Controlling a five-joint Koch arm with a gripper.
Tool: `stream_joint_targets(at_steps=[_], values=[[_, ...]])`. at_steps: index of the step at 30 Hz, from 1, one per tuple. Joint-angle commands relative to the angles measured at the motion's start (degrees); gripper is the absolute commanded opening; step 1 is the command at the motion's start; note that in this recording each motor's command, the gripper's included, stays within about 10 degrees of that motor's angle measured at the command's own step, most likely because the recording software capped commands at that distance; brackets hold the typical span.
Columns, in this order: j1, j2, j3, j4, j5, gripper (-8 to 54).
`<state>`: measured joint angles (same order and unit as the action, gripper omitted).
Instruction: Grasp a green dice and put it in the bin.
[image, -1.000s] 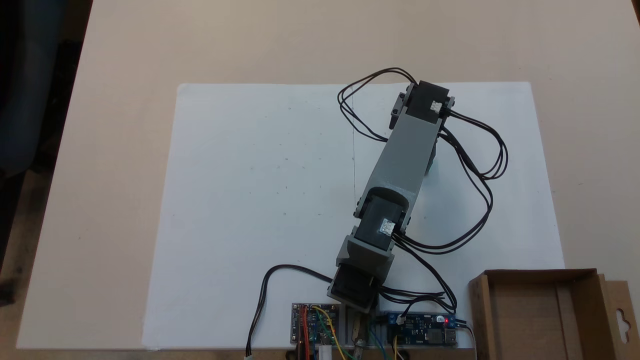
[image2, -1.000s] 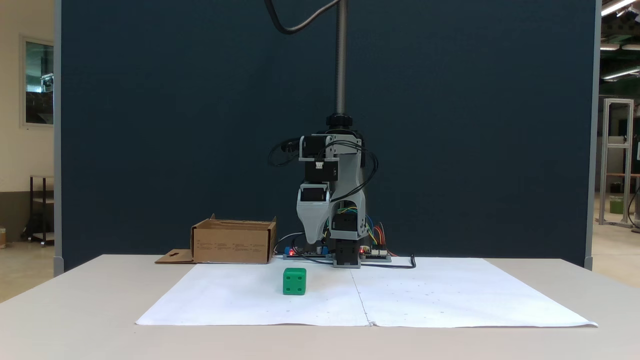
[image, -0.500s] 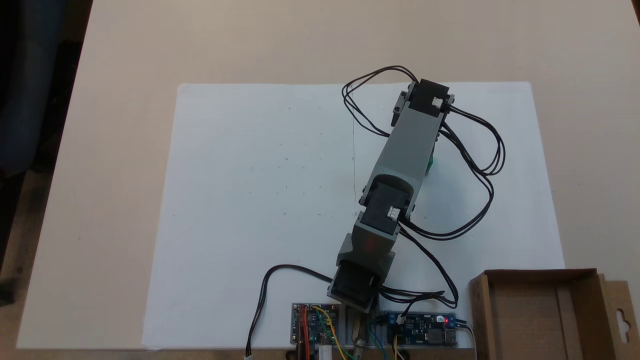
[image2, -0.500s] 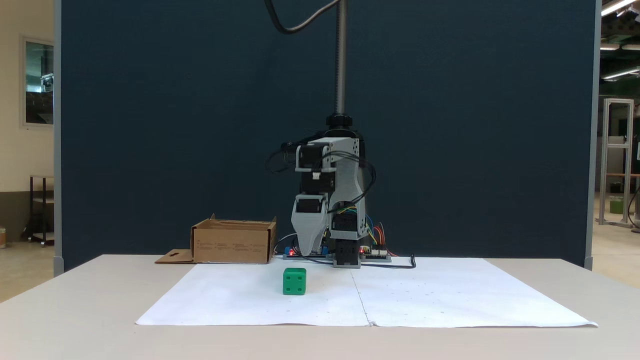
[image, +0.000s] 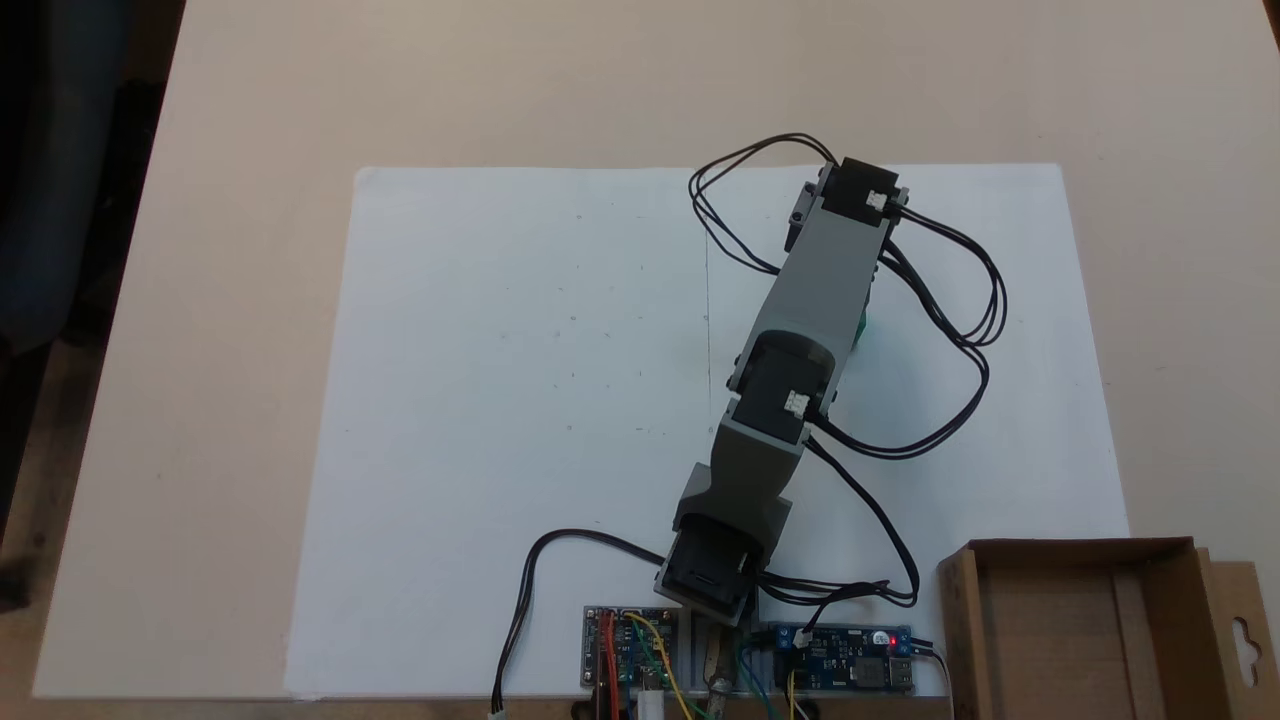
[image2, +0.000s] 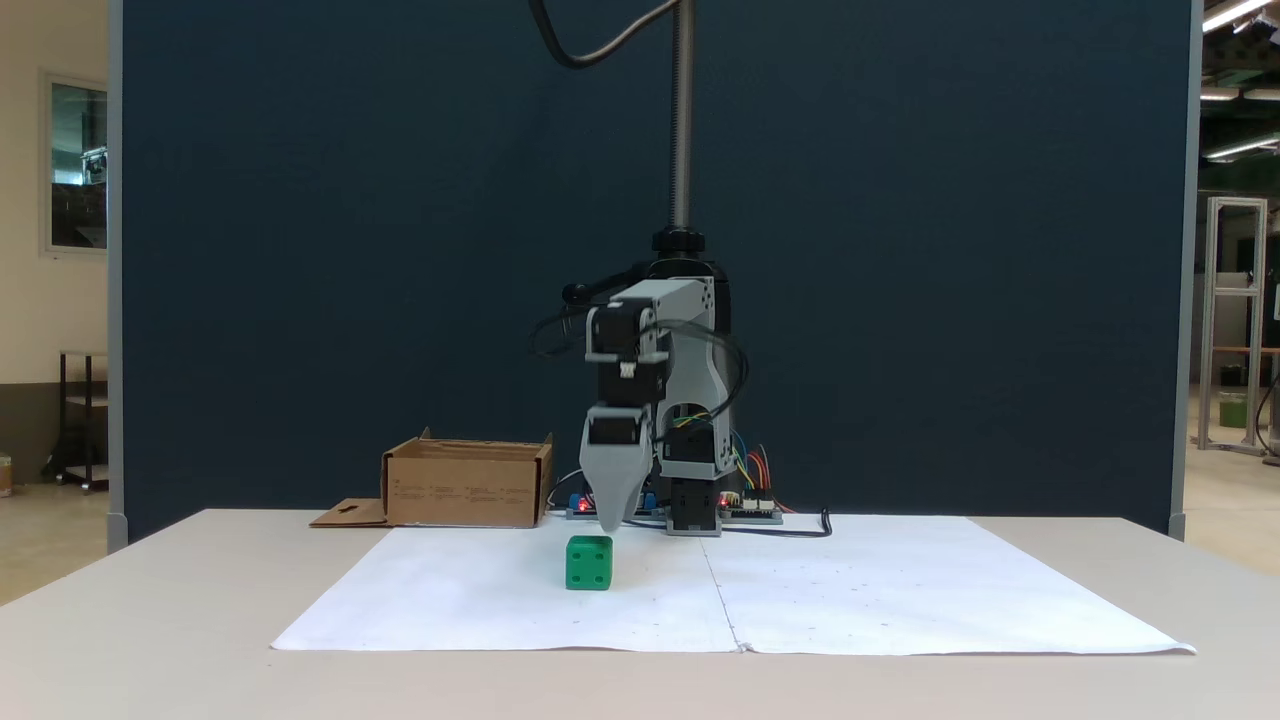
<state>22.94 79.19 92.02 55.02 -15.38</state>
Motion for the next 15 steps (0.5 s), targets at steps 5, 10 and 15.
stream_joint_targets(at_steps=[5, 10, 15], values=[[0.4, -0.6, -2.4, -1.1, -9.1, 43.6], [0.4, -1.9, -2.5, -1.8, -10.6, 43.6], [0.5, -2.5, -2.5, -5.2, -10.6, 43.4]])
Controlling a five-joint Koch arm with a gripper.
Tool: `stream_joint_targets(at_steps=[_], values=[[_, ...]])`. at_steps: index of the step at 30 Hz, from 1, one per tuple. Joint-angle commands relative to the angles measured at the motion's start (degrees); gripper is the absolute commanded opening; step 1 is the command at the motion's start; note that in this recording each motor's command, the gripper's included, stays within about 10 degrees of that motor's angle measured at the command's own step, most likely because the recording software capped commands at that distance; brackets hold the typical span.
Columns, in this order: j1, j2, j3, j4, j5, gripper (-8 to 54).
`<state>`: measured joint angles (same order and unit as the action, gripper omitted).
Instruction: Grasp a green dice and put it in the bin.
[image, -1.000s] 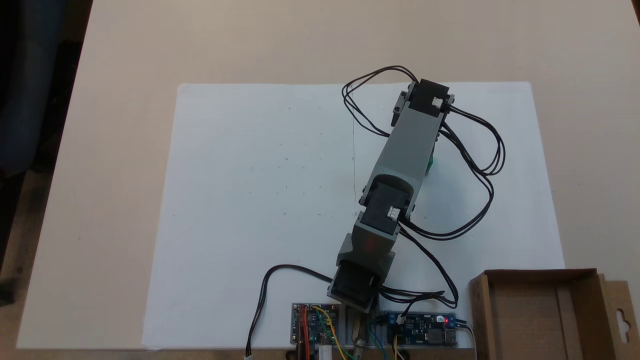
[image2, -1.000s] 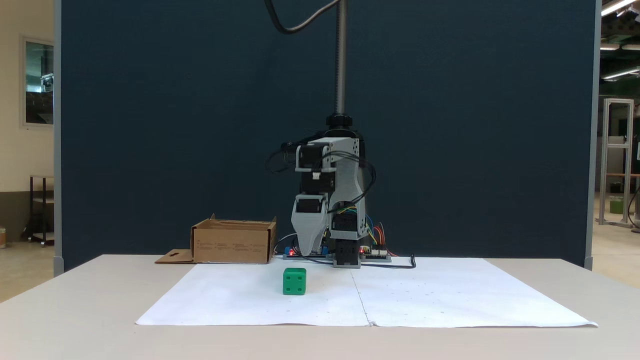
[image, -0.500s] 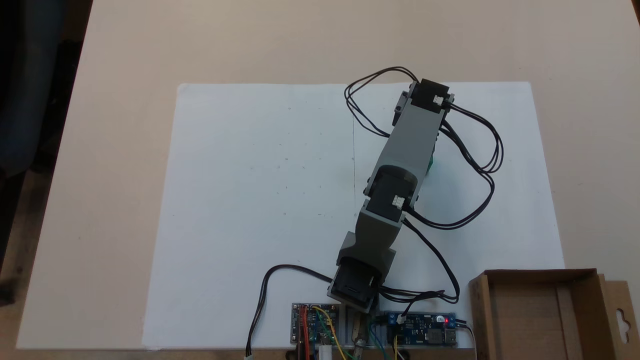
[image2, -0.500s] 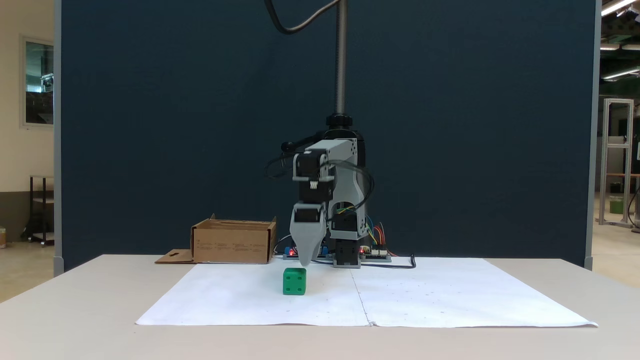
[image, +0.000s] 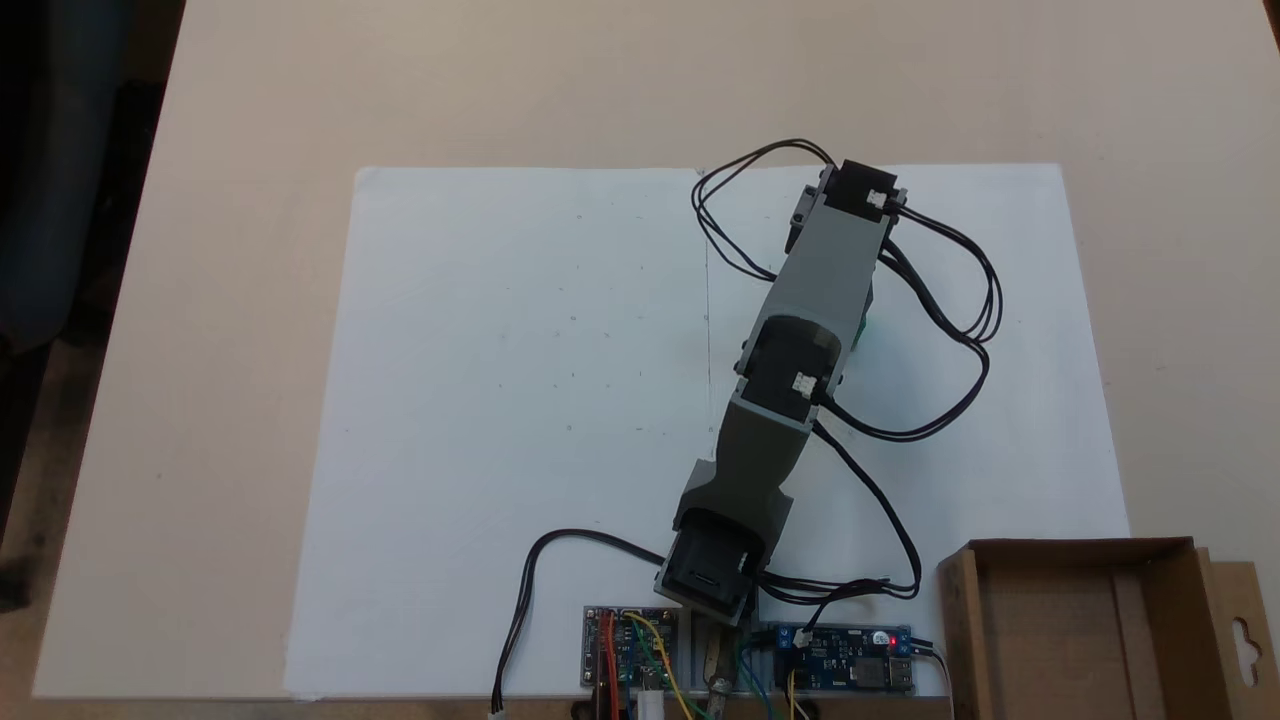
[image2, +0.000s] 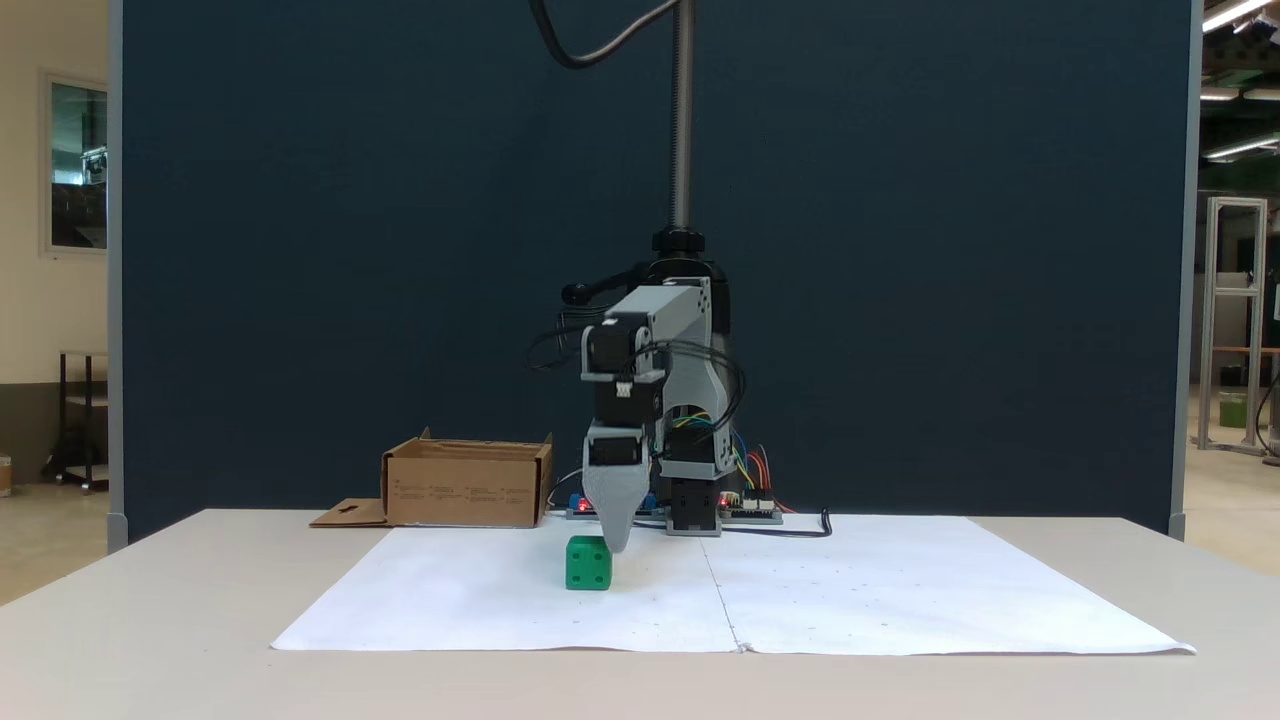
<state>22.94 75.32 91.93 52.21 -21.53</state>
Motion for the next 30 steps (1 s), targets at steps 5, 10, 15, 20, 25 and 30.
stream_joint_targets(at_steps=[5, 10, 15, 20, 25, 30], values=[[1.2, 0.2, -2.4, -5.4, -4.4, 43.4], [1.7, -0.7, -2.4, -6.3, -4.6, 43.2], [2.5, -1.8, -2.4, -7.2, -5.2, 43.2], [3.3, -3.3, -2.4, -7.9, -6.2, 43.2], [4.7, -4.8, -2.4, -9.5, -7.7, 43.2], [5.6, -5.4, -2.5, -10.7, -9.0, 43.1]])
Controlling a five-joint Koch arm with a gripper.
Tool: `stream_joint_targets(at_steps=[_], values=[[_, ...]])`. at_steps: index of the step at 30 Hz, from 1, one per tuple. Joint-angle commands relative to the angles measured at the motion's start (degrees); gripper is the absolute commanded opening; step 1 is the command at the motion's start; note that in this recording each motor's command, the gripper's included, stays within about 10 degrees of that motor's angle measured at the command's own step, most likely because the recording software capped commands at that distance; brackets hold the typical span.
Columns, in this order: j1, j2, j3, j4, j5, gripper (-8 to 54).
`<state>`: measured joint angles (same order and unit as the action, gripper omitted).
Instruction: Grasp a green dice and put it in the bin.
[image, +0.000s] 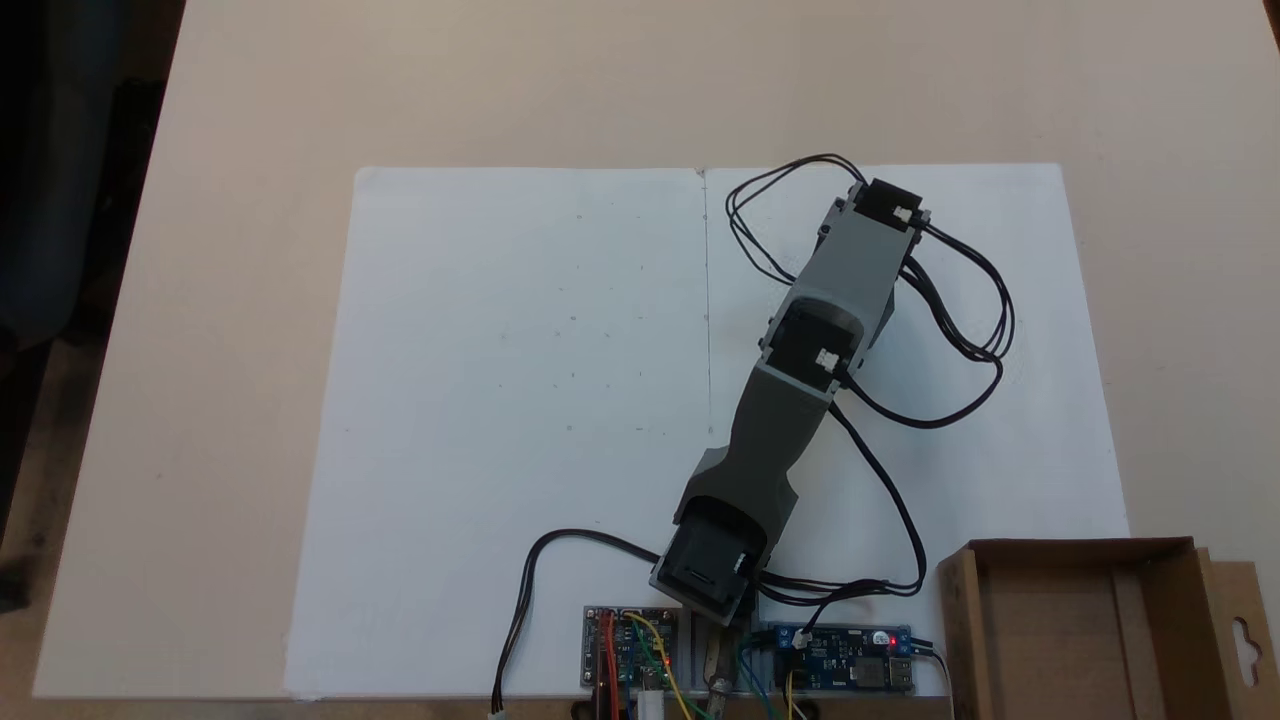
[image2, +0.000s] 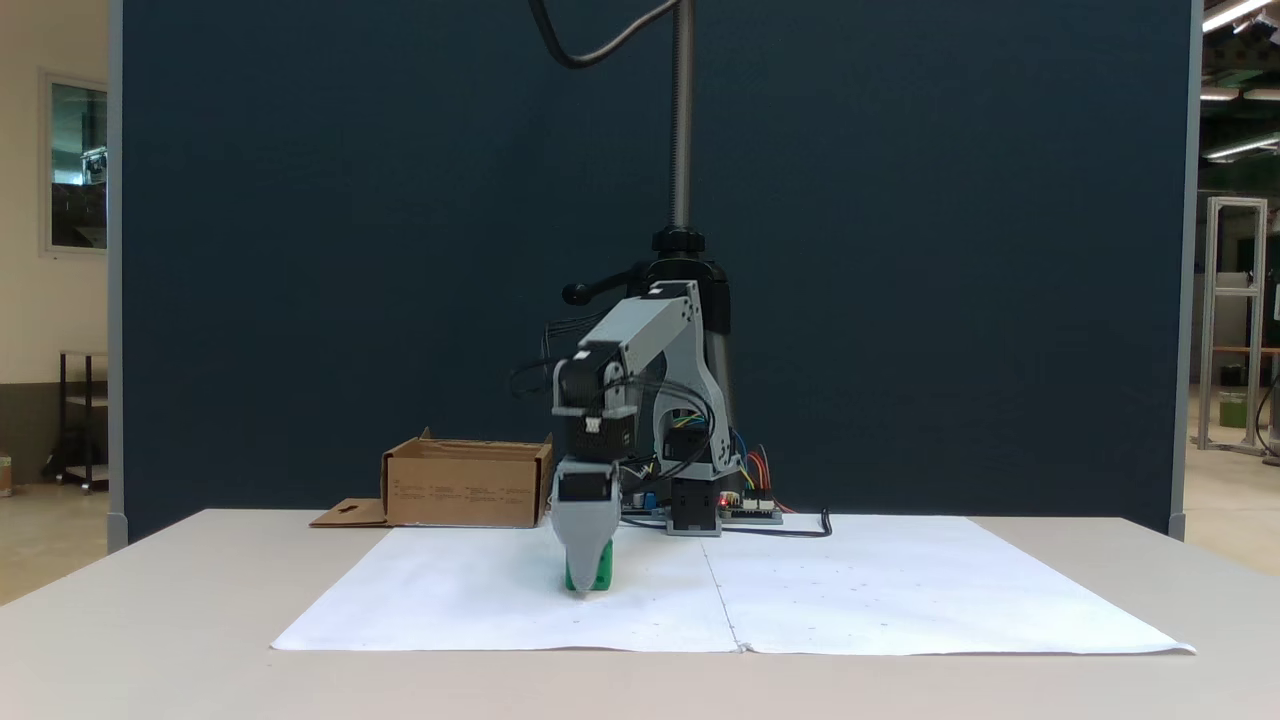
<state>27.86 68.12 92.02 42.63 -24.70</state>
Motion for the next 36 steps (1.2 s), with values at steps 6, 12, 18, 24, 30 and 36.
stream_joint_targets(at_steps=[6, 12, 18, 24, 30, 36], values=[[1.0, 1.6, -2.5, -1.1, -6.2, 41.6], [1.6, 1.5, -2.5, -1.1, -6.1, 34.3], [2.0, 1.5, -2.5, -1.9, -6.1, 31.7], [2.0, 1.4, -2.5, -2.3, -6.2, 31.7], [2.3, 1.4, -2.4, -2.6, -6.2, 15.2], [2.7, 1.6, -2.4, -4.0, -6.0, 11.8]])
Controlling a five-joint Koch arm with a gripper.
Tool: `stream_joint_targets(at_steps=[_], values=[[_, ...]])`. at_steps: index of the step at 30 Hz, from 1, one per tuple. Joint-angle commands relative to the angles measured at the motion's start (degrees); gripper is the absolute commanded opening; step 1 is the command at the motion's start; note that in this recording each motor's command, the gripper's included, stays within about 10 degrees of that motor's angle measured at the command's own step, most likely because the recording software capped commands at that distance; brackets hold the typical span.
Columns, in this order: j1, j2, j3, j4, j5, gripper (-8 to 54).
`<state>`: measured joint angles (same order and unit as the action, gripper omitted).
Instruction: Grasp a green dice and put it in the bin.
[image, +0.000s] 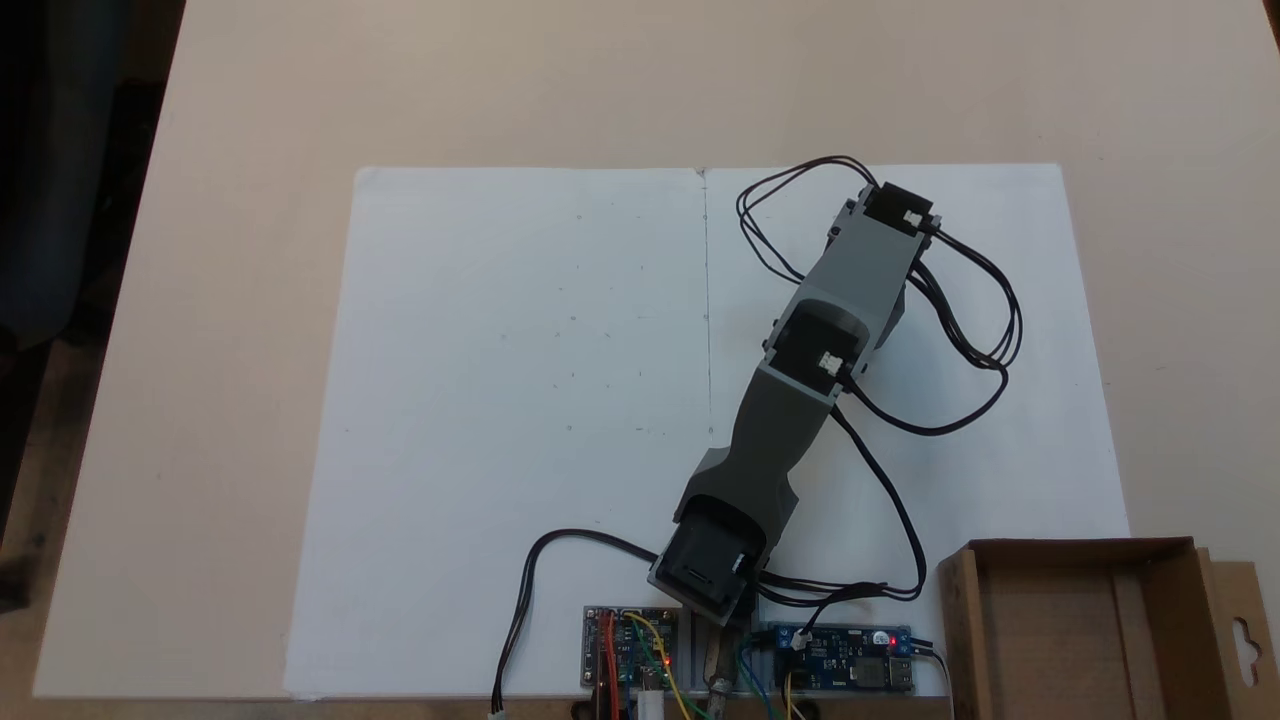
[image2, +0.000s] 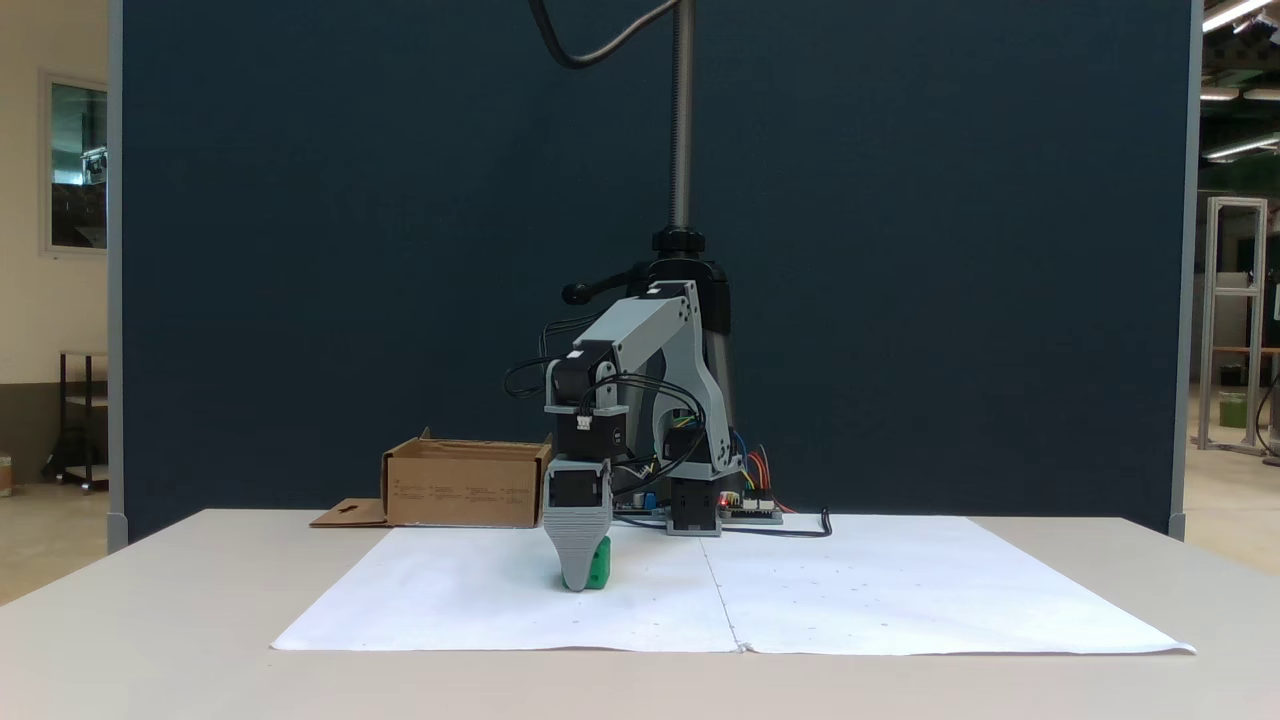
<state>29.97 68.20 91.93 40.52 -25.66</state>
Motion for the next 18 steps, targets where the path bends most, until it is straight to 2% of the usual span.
stream_joint_targets(at_steps=[1, 5, 9, 14, 15, 18], values=[[0.7, 1.7, -2.3, -3.2, -4.9, 11.8], [1.1, 7.4, -2.4, -7.0, 0.3, 11.8], [3.9, 18.5, -2.5, -8.1, 4.7, 11.8], [10.5, 30.1, -2.5, -8.3, 5.3, 11.9], [15.8, 35.2, -2.5, -8.3, 5.4, 11.8], [22.9, 38.7, -2.5, -8.5, 5.4, 11.8]])
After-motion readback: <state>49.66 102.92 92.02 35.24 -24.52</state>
